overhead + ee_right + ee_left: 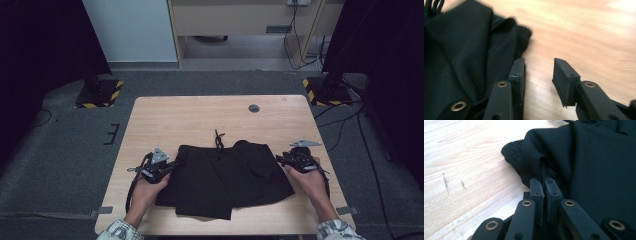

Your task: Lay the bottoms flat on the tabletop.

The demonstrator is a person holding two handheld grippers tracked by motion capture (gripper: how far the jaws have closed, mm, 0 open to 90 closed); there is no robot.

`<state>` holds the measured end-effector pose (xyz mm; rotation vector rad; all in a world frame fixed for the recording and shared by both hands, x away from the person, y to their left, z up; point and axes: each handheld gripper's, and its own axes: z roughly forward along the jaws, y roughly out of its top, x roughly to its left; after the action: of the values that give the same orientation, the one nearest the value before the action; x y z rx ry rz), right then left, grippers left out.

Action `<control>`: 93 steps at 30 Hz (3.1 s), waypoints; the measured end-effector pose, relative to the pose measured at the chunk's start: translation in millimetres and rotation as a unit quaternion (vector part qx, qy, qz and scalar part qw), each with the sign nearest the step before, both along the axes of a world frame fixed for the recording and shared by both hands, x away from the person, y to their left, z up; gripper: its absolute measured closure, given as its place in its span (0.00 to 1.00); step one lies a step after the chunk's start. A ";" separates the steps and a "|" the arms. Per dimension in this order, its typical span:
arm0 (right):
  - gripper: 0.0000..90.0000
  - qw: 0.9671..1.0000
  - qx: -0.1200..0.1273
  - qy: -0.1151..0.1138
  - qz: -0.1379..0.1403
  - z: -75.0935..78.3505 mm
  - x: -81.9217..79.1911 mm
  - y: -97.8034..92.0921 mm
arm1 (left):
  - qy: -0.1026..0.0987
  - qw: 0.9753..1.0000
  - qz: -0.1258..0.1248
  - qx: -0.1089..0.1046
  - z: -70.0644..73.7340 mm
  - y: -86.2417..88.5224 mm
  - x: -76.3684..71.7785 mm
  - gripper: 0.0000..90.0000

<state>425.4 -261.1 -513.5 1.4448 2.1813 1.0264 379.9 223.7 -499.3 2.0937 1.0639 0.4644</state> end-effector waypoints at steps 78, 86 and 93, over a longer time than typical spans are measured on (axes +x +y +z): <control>0.99 0.999 -0.001 -0.002 0.034 -17.2 -9.4 17.3 | -0.060 0.990 -0.089 -0.090 49.0 -36.2 -10.7 0.97; 0.99 0.999 0.002 -0.001 0.033 -17.3 -9.2 16.8 | -0.108 0.983 -0.107 -0.104 107.6 -41.4 -8.4 0.97; 0.99 0.999 0.003 0.000 0.033 -17.4 -9.3 16.8 | -0.026 0.988 -0.144 -0.056 42.5 -59.1 -22.4 0.97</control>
<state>416.1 -244.3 -530.9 1.3825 2.2413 1.0555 357.5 164.6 -456.7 2.0806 0.7231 0.3079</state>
